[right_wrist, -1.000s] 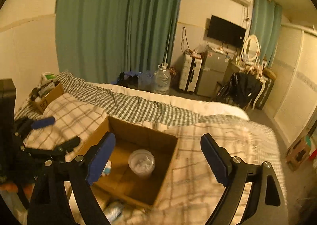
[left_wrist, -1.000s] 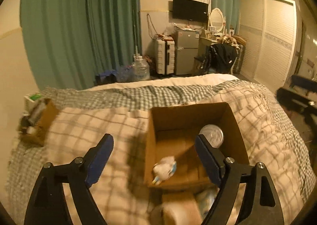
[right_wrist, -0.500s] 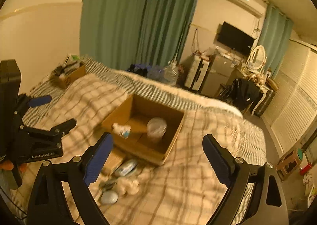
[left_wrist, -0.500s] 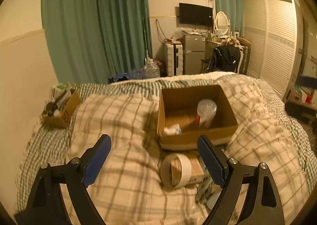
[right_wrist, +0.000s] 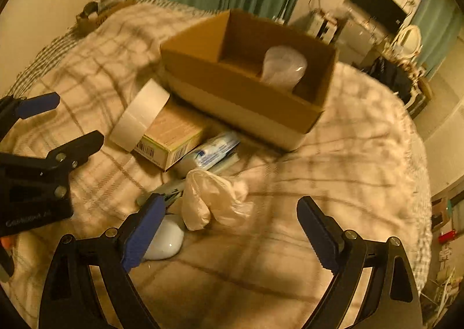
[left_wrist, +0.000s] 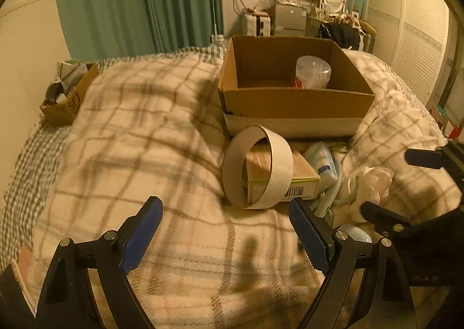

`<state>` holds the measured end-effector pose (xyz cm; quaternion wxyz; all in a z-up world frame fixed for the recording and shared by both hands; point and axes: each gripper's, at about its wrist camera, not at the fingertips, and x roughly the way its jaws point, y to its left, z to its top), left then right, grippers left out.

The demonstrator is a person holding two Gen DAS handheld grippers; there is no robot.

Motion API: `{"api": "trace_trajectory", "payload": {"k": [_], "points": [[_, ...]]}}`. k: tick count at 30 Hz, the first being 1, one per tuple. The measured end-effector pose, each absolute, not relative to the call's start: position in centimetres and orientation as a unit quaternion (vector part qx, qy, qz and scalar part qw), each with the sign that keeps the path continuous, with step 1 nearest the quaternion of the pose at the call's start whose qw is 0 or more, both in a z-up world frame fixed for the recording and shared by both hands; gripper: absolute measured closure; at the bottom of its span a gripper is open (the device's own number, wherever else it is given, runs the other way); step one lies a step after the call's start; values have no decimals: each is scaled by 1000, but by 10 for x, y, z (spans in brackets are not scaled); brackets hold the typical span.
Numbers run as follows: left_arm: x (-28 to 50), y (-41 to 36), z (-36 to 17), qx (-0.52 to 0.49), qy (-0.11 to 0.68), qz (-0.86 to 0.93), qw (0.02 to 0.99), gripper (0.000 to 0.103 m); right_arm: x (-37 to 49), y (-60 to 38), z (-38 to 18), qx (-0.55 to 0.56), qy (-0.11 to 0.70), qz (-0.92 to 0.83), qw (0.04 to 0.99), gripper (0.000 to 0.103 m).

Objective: Organize objects
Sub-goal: 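Grasp the white plastic bag with the right gripper while the left gripper grasps the tape roll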

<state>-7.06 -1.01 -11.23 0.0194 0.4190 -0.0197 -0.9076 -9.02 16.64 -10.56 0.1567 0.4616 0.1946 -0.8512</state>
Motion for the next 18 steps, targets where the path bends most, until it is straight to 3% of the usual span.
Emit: {"api": "trace_trajectory", "payload": {"k": [1,2,3,4,5,6,9,18], "points": [[-70,-11,-115,419,-18,-907,19,12,-93,164,-110,466,195,-848,159,16],[-71,-11,-115,421,-17,-907,19,12,-95,163,-113,471,197,-844,161,27],[-71,-11,-117,423,-15,-906,20,12,-97,161,-118,479,199,-839,164,42],[-72,-12,-119,427,-15,-904,21,12,-98,159,-124,489,199,-832,170,52],[-73,-11,-120,430,-15,-902,22,12,-100,158,-127,496,200,-827,174,72],[-73,-11,-121,432,-16,-901,24,12,-99,158,-129,499,200,-824,179,84],[-73,-8,-118,428,-20,-903,23,12,-92,164,-113,473,185,-841,185,89],[-100,18,-109,419,-44,-907,2,12,-90,209,-36,384,149,-902,131,90]]}}
